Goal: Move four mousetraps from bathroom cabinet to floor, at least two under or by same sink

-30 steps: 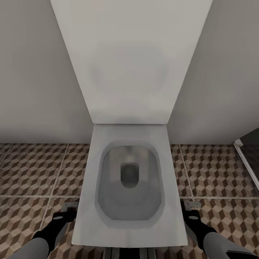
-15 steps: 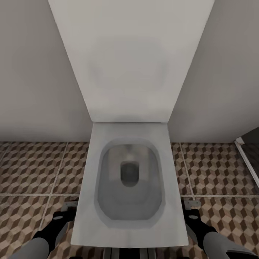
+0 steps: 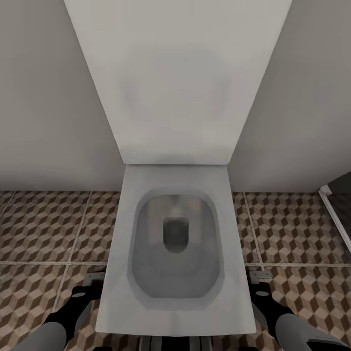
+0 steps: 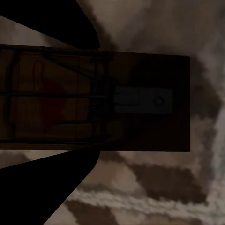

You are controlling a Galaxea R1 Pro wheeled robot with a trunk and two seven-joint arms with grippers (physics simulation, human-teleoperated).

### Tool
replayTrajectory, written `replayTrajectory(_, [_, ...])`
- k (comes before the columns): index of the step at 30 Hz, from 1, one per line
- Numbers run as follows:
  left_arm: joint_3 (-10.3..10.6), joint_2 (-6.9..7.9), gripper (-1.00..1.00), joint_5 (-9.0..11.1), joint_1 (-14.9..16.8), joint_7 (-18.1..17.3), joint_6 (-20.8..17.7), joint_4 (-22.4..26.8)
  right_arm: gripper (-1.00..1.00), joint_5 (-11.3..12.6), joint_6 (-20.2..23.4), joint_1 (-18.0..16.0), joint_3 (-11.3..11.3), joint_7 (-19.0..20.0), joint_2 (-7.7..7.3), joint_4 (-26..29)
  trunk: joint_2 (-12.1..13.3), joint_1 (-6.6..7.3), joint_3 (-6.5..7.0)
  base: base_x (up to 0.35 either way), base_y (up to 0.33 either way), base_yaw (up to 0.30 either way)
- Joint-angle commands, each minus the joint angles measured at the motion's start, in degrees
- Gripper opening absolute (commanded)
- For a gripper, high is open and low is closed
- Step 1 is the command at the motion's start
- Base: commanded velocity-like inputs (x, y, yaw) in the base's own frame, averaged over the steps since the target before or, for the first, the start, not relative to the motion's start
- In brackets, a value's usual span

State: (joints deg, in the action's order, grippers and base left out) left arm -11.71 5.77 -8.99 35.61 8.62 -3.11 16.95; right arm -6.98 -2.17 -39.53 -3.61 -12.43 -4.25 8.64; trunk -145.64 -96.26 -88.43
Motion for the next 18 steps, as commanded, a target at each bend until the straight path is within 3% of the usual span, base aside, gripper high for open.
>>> replayTrajectory(1, [0.0,-0.05,-1.00,-0.4,0.0,0.3,-0.3,0.0,-1.00,0.3,-0.2,0.0,-0.1,0.1,0.03,-1.0,0.0,-0.03,-0.03,0.000,0.000,0.000])
replayTrajectory(18, [0.0,-0.05,-1.00,-0.5,0.0,0.3,0.4,-0.1,-1.00,0.3,-0.1,0.0,-0.1,0.1,0.03,-1.0,0.0,-0.03,-0.03,0.000,0.000,0.000])
